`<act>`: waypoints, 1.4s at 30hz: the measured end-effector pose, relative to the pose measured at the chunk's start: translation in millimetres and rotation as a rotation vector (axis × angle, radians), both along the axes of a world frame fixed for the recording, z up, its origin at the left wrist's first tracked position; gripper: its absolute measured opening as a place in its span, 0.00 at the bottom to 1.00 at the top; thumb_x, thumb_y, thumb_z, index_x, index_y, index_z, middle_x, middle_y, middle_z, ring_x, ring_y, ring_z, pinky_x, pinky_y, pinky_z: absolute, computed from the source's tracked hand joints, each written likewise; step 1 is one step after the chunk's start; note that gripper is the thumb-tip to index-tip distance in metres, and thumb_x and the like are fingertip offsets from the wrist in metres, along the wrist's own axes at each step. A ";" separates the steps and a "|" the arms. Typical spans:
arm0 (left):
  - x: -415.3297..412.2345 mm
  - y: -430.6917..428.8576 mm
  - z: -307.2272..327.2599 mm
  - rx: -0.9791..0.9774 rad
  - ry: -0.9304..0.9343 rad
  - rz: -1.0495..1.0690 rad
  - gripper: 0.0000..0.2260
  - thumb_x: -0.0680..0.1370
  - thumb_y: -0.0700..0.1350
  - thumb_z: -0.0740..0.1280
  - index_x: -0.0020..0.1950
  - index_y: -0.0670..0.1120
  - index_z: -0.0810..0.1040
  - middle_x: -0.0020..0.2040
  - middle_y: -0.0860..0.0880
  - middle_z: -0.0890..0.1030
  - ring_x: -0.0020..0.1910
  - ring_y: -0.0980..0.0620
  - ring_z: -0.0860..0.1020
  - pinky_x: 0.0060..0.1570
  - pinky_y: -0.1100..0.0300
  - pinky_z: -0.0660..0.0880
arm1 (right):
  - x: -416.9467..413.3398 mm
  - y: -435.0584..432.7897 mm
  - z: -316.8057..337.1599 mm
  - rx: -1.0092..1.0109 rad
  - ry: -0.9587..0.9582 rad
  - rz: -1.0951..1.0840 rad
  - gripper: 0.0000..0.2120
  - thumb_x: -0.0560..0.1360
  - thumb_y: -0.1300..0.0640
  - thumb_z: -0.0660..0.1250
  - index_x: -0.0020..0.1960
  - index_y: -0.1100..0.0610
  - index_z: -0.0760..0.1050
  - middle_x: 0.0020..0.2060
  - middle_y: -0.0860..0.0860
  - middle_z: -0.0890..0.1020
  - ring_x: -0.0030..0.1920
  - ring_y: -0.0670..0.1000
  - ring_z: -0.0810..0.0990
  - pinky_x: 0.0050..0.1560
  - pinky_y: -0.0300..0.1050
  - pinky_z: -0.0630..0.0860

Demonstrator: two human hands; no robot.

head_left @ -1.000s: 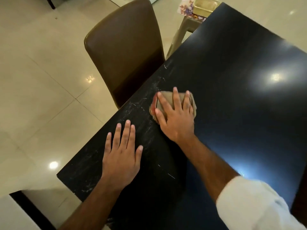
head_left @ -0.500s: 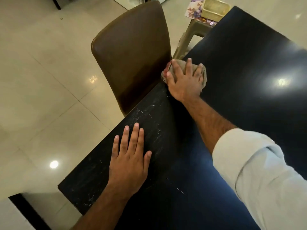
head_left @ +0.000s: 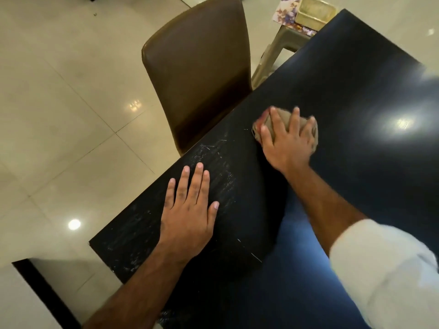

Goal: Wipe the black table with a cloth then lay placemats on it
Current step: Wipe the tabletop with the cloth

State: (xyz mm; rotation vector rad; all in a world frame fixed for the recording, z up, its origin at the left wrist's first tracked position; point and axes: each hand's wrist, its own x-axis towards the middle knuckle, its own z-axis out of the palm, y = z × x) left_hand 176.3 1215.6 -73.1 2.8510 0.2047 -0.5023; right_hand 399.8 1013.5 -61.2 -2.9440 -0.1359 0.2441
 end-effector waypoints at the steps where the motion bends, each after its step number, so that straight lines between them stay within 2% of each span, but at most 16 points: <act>1: -0.4 0.0 0.0 -0.005 -0.007 0.003 0.34 0.85 0.66 0.34 0.87 0.52 0.29 0.86 0.52 0.25 0.85 0.47 0.26 0.85 0.40 0.33 | 20.3 18.1 -0.8 0.010 0.011 0.019 0.32 0.84 0.27 0.46 0.87 0.32 0.48 0.89 0.55 0.48 0.86 0.74 0.43 0.80 0.79 0.54; 4: -4.2 -0.3 0.3 0.006 -0.011 0.004 0.34 0.86 0.66 0.38 0.87 0.51 0.30 0.86 0.51 0.26 0.85 0.48 0.26 0.86 0.40 0.35 | 28.6 63.9 -5.7 -0.010 0.012 0.145 0.33 0.84 0.27 0.46 0.87 0.31 0.47 0.89 0.54 0.48 0.86 0.73 0.42 0.81 0.78 0.54; 7: -3.8 -1.8 2.8 -0.018 -0.027 0.016 0.35 0.87 0.65 0.41 0.88 0.50 0.31 0.86 0.51 0.26 0.86 0.48 0.27 0.86 0.40 0.36 | -26.4 63.3 -9.1 -0.027 -0.058 0.309 0.32 0.84 0.29 0.49 0.87 0.32 0.52 0.89 0.54 0.53 0.86 0.71 0.46 0.80 0.77 0.59; 10: -5.3 0.2 5.3 -0.027 -0.021 0.026 0.35 0.88 0.62 0.45 0.88 0.48 0.32 0.87 0.49 0.27 0.86 0.49 0.28 0.86 0.40 0.38 | -102.7 29.2 -3.4 0.004 -0.029 0.397 0.31 0.86 0.31 0.51 0.87 0.34 0.54 0.89 0.52 0.52 0.87 0.69 0.46 0.79 0.75 0.62; 14: -3.3 2.7 8.4 -0.047 0.013 0.015 0.35 0.89 0.60 0.48 0.88 0.49 0.33 0.87 0.49 0.28 0.86 0.48 0.29 0.87 0.41 0.38 | -228.0 -40.2 6.0 -0.048 0.066 0.478 0.32 0.86 0.32 0.54 0.88 0.33 0.51 0.90 0.51 0.45 0.88 0.66 0.38 0.83 0.74 0.56; 17: -14.7 0.9 10.6 -0.015 0.020 0.053 0.35 0.89 0.61 0.47 0.88 0.48 0.33 0.87 0.49 0.28 0.86 0.47 0.30 0.87 0.41 0.38 | -288.1 -96.1 11.8 -0.074 0.113 0.452 0.32 0.85 0.32 0.55 0.87 0.33 0.53 0.90 0.50 0.44 0.88 0.66 0.37 0.82 0.75 0.55; 20: -55.0 -11.9 10.4 0.011 0.023 0.080 0.35 0.89 0.62 0.45 0.88 0.49 0.32 0.87 0.50 0.28 0.86 0.47 0.30 0.87 0.40 0.38 | -278.3 -112.8 12.1 -0.105 0.085 0.336 0.32 0.84 0.32 0.55 0.87 0.34 0.57 0.90 0.52 0.47 0.88 0.68 0.42 0.81 0.75 0.58; 24: -103.5 -26.2 7.5 0.028 0.015 0.111 0.34 0.89 0.63 0.44 0.88 0.51 0.34 0.87 0.50 0.29 0.87 0.47 0.30 0.86 0.39 0.37 | -190.0 -71.5 0.6 -0.058 -0.043 0.157 0.30 0.86 0.32 0.50 0.87 0.36 0.58 0.89 0.57 0.54 0.86 0.74 0.49 0.79 0.76 0.62; 26: -106.8 -26.3 6.2 0.018 0.009 0.126 0.33 0.89 0.62 0.45 0.89 0.51 0.34 0.88 0.51 0.29 0.87 0.47 0.30 0.86 0.39 0.36 | -147.8 -33.4 -5.0 -0.018 -0.020 0.140 0.31 0.85 0.30 0.48 0.87 0.35 0.55 0.89 0.57 0.54 0.85 0.75 0.48 0.79 0.77 0.61; 28: -106.2 -24.6 5.8 -0.004 0.002 0.123 0.33 0.89 0.61 0.46 0.89 0.51 0.35 0.88 0.52 0.30 0.87 0.48 0.30 0.85 0.40 0.34 | -135.5 3.7 -10.4 -0.015 -0.003 0.214 0.33 0.84 0.29 0.48 0.87 0.34 0.53 0.89 0.56 0.52 0.86 0.75 0.46 0.79 0.78 0.58; 30: -108.5 -19.9 8.0 -0.085 -0.009 0.112 0.33 0.89 0.58 0.49 0.89 0.51 0.36 0.88 0.53 0.32 0.87 0.50 0.31 0.85 0.42 0.33 | -159.1 25.4 -9.0 -0.022 -0.025 0.350 0.33 0.84 0.29 0.49 0.87 0.34 0.52 0.89 0.55 0.51 0.86 0.74 0.46 0.79 0.77 0.58; 33: -114.0 -3.9 11.1 -0.199 -0.020 0.069 0.31 0.89 0.53 0.49 0.90 0.51 0.39 0.89 0.54 0.35 0.87 0.53 0.33 0.86 0.45 0.36 | -232.6 11.5 -1.8 0.004 -0.008 0.532 0.32 0.85 0.31 0.52 0.87 0.34 0.53 0.89 0.54 0.50 0.87 0.71 0.44 0.81 0.74 0.58; 38: -112.6 8.0 18.3 -0.178 0.009 0.019 0.31 0.90 0.47 0.52 0.90 0.51 0.40 0.89 0.54 0.36 0.88 0.52 0.34 0.87 0.48 0.37 | -354.6 -68.8 14.2 -0.002 0.138 0.603 0.32 0.86 0.32 0.54 0.87 0.32 0.49 0.90 0.51 0.42 0.87 0.67 0.37 0.83 0.69 0.52; 42: -108.1 4.5 26.4 -0.170 0.038 0.042 0.31 0.90 0.48 0.52 0.90 0.51 0.40 0.90 0.53 0.36 0.88 0.52 0.35 0.87 0.45 0.38 | -390.4 -110.4 15.4 0.004 0.223 0.591 0.33 0.86 0.30 0.53 0.87 0.31 0.43 0.89 0.48 0.38 0.87 0.65 0.34 0.81 0.71 0.47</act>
